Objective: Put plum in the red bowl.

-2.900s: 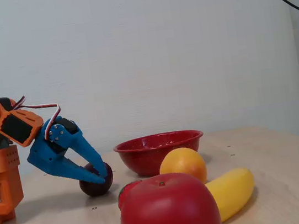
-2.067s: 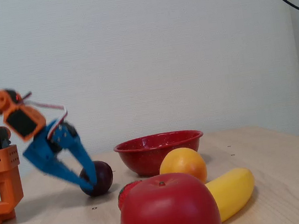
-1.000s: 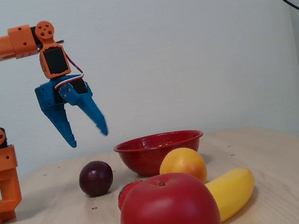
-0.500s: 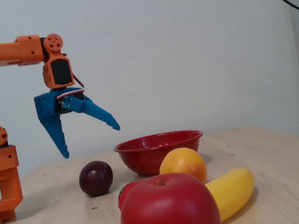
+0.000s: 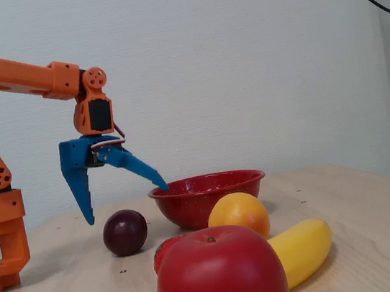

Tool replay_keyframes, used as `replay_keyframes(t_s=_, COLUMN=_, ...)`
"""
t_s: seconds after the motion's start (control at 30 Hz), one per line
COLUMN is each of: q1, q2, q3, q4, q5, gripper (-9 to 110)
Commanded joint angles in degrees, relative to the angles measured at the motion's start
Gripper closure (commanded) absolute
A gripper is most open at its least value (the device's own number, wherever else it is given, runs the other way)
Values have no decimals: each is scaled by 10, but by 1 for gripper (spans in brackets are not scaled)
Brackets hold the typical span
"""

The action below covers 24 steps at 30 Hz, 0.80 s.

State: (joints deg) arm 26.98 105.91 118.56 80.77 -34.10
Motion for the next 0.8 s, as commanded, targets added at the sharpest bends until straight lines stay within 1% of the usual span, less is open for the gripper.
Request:
replay_keyframes(t_s=0.0, q1=9, q2=4, q3=-25, q4=-17, q5=6, gripper=45)
replay_keyframes(t_s=0.33, q1=4, q2=-75, q3=-54, q4=-37, q5=12, gripper=45)
replay_keyframes(t_s=0.77, q1=9, q2=-122, q3=-76, q4=-58, q5=26, gripper=45)
